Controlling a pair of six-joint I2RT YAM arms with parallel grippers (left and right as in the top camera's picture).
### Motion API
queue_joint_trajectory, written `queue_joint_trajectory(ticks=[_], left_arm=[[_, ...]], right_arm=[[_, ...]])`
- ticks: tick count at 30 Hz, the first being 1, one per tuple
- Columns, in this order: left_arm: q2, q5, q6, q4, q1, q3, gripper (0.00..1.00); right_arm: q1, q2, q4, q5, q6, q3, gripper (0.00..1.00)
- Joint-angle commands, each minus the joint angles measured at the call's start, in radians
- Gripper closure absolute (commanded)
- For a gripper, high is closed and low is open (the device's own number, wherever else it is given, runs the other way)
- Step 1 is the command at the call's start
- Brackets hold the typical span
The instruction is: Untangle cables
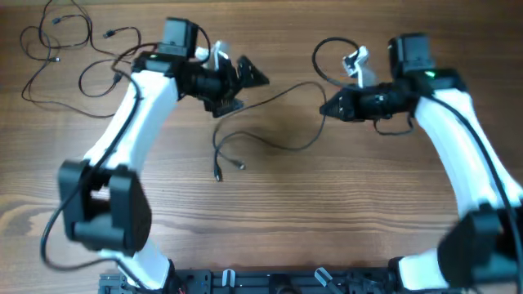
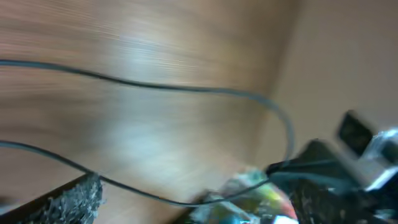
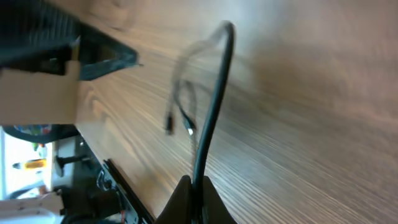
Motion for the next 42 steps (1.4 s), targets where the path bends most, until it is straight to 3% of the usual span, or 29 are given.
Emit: queue_joint_trajectory(ticks=[1,3,5,9,12,15,17,22,32,38,42], left_arm=[[-0.115,0.157,-0.394,0.014,-0.001,0.019,0.02],[-0.149,0.212,-0.481,0.04,-0.002,0.019,0.08],[-0.176,0.322,-0.49,0.127,-0.013,0.019,0.09],[-0.193,0.338,-0.516,0.153,-0.064,0.019,0.07],[-0.193,0.24,-0.515,0.151,-0.122,0.018,0.17],[-0.193,0.136,-0.507,0.129,-0.153,0.018,0.18],[-0.193,0.106,-0.454,0.122,-0.159,0.018,0.24],[-0.193,0.0,-0.44,0.076,-0.152,0.018,0.24],[-0.193,0.029,-0.499,0.077,-0.158,0.018,0.26],[-0.193,0.111,-0.501,0.077,-0.167,0.018,0.43],[-0.193,0.111,-0.523,0.077,-0.167,0.018,0.61]], right_arm=[[0.05,-0.111,0.003,-0.023,-0.034,0.008,0.96],[0.102,-0.14,0.002,0.035,-0.027,0.008,0.96],[0.165,-0.141,0.004,0.04,-0.007,0.008,0.96],[0.241,-0.141,0.035,0.04,0.026,0.008,0.96],[0.261,-0.146,0.05,0.04,0.042,0.008,0.96],[0.261,-0.147,0.052,0.052,0.051,0.008,0.96],[0.256,-0.15,0.051,0.109,0.079,0.01,0.96],[0.255,-0.192,0.056,0.124,0.09,0.017,0.96],[0.26,-0.241,0.046,0.126,0.129,0.018,0.95],[0.261,-0.24,0.044,0.073,0.137,0.018,0.96],[0.261,-0.24,0.043,0.055,0.152,0.017,0.96]])
